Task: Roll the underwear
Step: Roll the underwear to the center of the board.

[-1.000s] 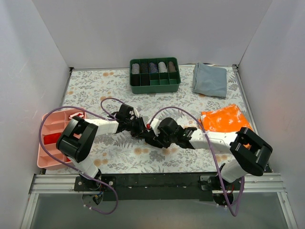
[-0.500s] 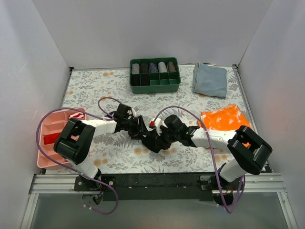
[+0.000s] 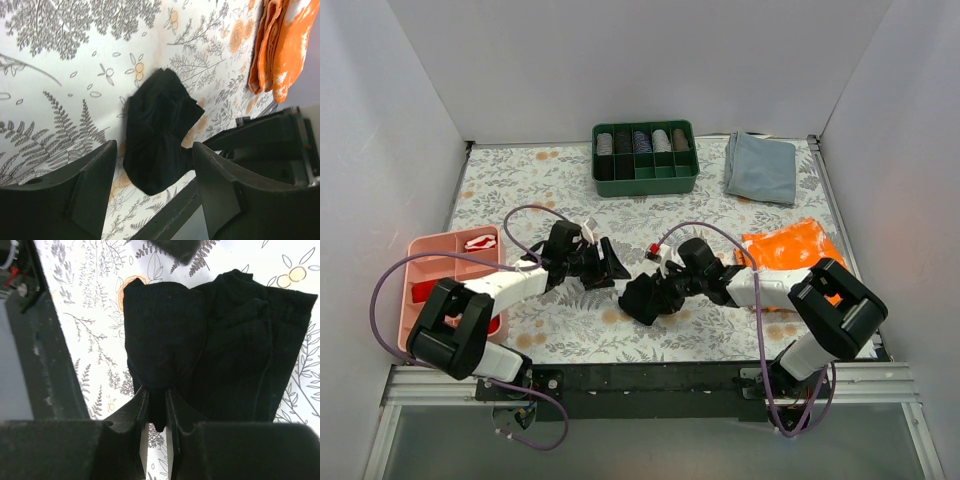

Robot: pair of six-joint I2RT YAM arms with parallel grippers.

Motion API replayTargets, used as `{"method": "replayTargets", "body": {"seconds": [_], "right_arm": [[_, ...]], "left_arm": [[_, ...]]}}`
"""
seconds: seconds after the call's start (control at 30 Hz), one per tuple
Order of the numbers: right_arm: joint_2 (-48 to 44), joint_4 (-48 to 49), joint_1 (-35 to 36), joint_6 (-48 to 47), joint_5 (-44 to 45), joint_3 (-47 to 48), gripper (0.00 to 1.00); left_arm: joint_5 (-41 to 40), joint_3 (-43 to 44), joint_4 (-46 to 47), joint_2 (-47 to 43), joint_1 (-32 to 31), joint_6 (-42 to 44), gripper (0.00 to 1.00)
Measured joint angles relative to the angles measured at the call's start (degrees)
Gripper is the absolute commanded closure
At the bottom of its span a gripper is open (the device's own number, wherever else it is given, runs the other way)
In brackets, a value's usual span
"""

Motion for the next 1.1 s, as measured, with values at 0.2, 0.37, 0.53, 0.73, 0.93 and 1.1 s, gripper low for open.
{"method": "replayTargets", "body": {"seconds": [0.2,0.37,0.53,0.73,0.93,1.1], "right_arm": [[2.95,1.27,-4.31,3.72,-6.82,0.09,0.85],[5.42,2.05,-6.88,5.57,-11.19,0.17,0.85],[6.23,1.86,-7.37,5.9,-12.92,0.37,0.84],[6.86,0.81,-7.72,5.9,-13.49,1.16,0.83],[7.87,-0.39,-8.11,5.92,-14.4,2.21,0.83],[8.26,-1.46,-8.15,5.88,-14.62,2.93,0.82]], "left_arm": [[1.2,-6.19,4.5,-1.97,0.0,-1.01,0.35],[2.78,-10.88,8.96,-2.45,0.0,-2.56,0.34],[4.0,-12.15,13.0,-2.51,0.0,-3.58,0.33],[4.72,-15.04,17.7,-6.6,0.0,-5.6,0.32],[6.32,-18.58,23.91,-10.05,0.0,-7.08,0.34],[6.47,-20.65,27.06,-8.15,-0.44,-7.87,0.34]]}}
